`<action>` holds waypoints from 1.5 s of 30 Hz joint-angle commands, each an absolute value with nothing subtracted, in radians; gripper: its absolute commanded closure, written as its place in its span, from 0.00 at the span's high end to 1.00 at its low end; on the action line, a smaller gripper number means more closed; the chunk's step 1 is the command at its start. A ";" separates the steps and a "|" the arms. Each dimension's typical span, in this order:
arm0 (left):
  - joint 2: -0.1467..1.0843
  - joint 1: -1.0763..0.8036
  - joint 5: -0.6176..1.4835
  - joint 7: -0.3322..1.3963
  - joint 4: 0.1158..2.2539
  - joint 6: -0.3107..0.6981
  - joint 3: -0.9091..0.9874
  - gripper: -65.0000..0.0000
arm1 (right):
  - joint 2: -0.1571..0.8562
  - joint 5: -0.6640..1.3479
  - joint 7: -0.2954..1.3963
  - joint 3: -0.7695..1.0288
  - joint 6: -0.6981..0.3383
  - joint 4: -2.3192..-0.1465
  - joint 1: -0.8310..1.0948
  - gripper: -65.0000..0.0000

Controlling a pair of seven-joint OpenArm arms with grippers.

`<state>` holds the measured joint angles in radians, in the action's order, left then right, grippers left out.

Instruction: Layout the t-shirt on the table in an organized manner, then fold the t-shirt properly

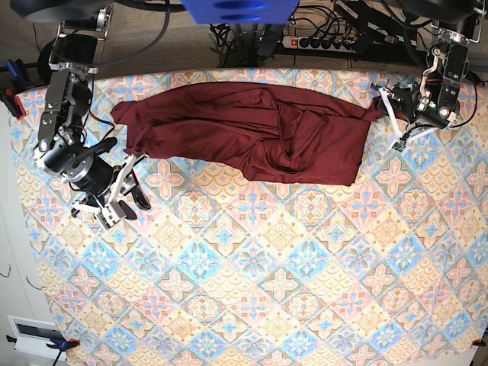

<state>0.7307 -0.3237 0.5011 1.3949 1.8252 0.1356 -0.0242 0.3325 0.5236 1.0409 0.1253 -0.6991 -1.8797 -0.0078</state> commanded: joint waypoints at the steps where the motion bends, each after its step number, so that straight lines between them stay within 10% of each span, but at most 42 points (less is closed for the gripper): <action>1: 0.753 -0.315 0.498 1.396 1.810 0.134 -0.018 0.44 | 0.344 0.536 1.018 0.131 -0.698 -1.897 -0.027 0.30; 9: 0.751 -0.315 0.499 1.396 1.773 0.137 -0.018 0.33 | 0.344 0.536 1.020 0.133 -0.698 -1.897 -0.027 0.30; 14: 0.750 -0.312 0.501 1.396 1.774 0.137 -0.018 0.00 | 0.344 0.536 1.020 0.134 -0.698 -1.899 -0.025 0.30; 38: 0.825 -0.417 0.734 1.348 2.035 0.213 0.159 0.00 | 0.346 0.538 1.020 0.136 -0.698 -1.899 -0.028 0.30; 45: 0.880 -0.430 0.670 1.396 2.032 0.211 0.163 0.34 | 0.346 0.538 1.020 0.136 -0.698 -1.899 -0.028 0.30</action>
<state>0.8600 -0.4297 0.6704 1.3979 2.0235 0.2142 0.1524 0.3328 0.5236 1.0416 0.1310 -0.6991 -1.8812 -0.0105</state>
